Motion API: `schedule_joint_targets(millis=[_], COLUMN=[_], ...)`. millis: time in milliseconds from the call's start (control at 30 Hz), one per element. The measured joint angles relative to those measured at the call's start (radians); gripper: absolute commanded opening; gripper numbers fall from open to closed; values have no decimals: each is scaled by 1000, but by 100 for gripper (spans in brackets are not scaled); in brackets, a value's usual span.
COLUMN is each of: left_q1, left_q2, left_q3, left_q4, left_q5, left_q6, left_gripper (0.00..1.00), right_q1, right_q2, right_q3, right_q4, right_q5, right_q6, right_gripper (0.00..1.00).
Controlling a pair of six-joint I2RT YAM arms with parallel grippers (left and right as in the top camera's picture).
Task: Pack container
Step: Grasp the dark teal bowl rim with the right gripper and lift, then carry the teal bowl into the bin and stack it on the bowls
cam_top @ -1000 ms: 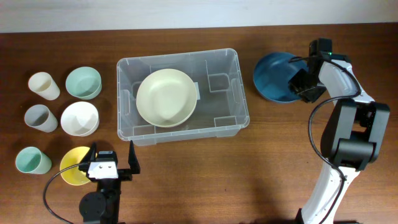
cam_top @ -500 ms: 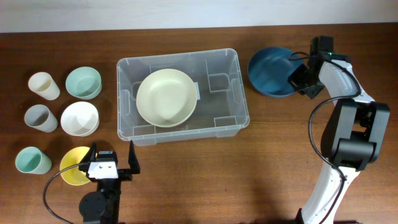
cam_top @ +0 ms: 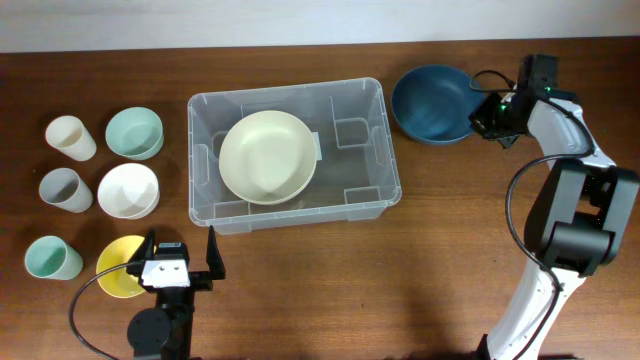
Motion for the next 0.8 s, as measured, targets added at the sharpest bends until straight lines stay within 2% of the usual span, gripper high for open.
schedule_joint_targets(millis=[433, 633, 800], left_q1=[0, 0, 0], left_q2=[0, 0, 0], left_q3=[0, 0, 0], left_q4=[0, 0, 0], left_q5=[0, 0, 0], left_q6=[0, 0, 0], left_gripper=[99, 99, 99], right_q1=[-113, -155, -153], right_q2=[4, 0, -93], right_q3=[-1, -1, -2], right_q4=[67, 85, 69], right_q5=[-261, -445, -486], right_q6=[-69, -86, -88], right_gripper=[4, 4, 4])
